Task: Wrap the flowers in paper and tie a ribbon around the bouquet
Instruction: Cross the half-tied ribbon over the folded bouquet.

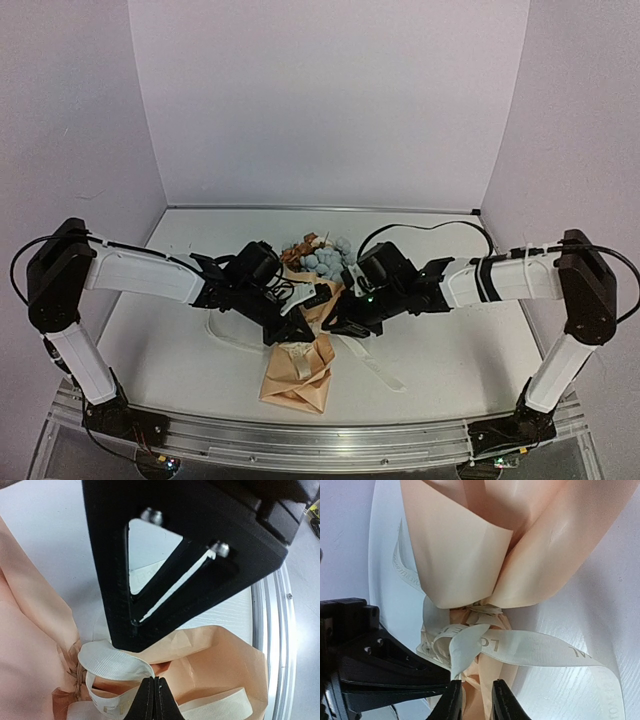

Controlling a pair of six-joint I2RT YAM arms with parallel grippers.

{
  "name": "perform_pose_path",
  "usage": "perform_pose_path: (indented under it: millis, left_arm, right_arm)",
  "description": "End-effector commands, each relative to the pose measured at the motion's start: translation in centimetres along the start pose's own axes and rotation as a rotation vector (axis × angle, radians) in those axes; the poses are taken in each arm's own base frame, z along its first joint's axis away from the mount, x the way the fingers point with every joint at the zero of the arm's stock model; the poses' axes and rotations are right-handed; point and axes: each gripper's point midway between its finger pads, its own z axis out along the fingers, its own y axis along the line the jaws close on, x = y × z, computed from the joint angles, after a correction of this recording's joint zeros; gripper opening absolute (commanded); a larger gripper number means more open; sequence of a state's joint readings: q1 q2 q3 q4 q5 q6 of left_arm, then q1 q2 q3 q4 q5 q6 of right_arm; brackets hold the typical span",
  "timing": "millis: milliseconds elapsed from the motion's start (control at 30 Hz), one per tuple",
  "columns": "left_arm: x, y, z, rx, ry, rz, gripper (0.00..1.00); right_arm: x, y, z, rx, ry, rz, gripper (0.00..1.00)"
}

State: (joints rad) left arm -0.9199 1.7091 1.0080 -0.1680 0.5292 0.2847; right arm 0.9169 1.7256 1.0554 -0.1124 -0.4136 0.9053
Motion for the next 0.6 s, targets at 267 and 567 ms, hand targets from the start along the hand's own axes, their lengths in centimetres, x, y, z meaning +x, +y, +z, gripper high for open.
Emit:
perform_pose_path:
  millis: [267, 567]
  left_arm:
    - [-1.5, -0.1, 0.0, 0.015, -0.025, 0.029, 0.02]
    - [-1.7, 0.1, 0.0, 0.006, -0.032, 0.034, 0.02]
  right_arm:
    - [-2.4, 2.4, 0.7, -0.065, -0.051, 0.044, 0.27]
    - [-1.8, 2.1, 1.3, -0.071, -0.021, 0.062, 0.22]
